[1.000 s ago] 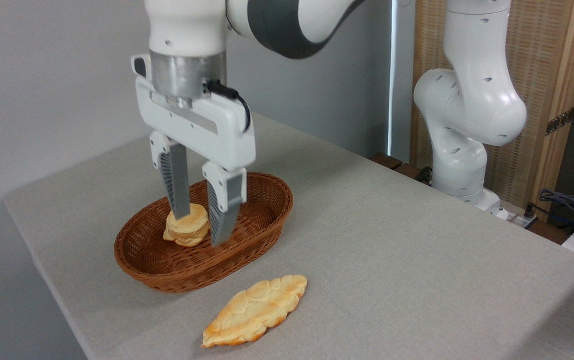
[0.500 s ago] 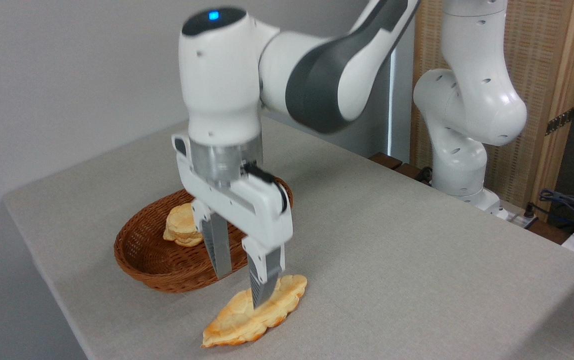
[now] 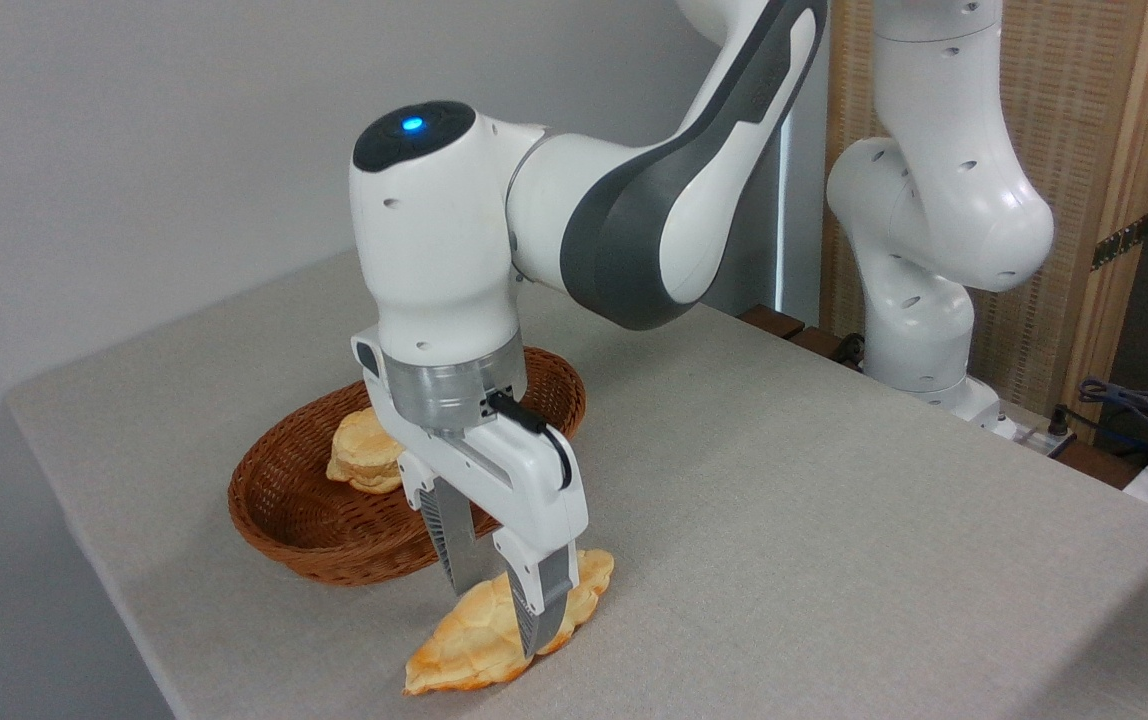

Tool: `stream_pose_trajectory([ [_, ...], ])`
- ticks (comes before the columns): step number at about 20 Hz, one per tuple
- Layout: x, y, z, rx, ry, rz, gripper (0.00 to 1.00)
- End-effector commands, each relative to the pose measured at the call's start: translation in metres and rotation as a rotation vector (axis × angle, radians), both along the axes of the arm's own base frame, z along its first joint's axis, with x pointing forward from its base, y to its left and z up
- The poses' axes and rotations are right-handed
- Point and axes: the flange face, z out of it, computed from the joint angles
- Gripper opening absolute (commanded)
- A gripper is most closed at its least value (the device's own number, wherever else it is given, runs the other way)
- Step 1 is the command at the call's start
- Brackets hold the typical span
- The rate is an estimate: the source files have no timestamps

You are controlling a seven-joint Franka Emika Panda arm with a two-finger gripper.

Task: Put bread into the basket
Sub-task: 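Lower the gripper and close it on the flat golden bread, then lift the flat golden bread and carry it over the basket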

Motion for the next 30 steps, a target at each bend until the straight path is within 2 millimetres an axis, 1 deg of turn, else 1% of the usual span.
stream_pose_trajectory([
  [1,0.002,0.002,-0.004,0.021,-0.014,-0.035,1.00],
  [5,0.003,0.002,-0.011,0.025,-0.001,-0.036,0.99],
  [6,0.003,0.002,-0.011,0.025,-0.001,-0.037,0.88],
  [7,0.003,0.002,-0.011,0.023,-0.001,-0.035,0.68],
  [8,0.003,0.002,-0.011,0.023,-0.001,-0.035,0.58],
  [9,0.003,0.002,-0.011,0.022,-0.002,-0.034,0.40],
  [10,0.003,0.002,-0.011,0.022,-0.002,-0.034,0.33],
  [11,0.003,0.002,-0.010,0.021,-0.003,-0.032,0.29],
  [17,0.003,0.002,-0.010,0.021,-0.003,-0.033,0.28],
  [21,0.004,0.005,-0.003,0.016,-0.017,-0.027,0.29],
  [23,0.004,0.019,0.010,0.014,-0.044,0.000,0.30],
  [24,0.004,0.023,0.026,0.006,-0.073,0.011,0.30],
  [26,0.001,0.023,0.044,-0.013,-0.108,0.006,0.33],
  [27,-0.001,0.023,0.049,-0.014,-0.117,-0.004,0.33],
  [30,-0.007,0.018,0.078,-0.085,-0.175,-0.017,0.33],
])
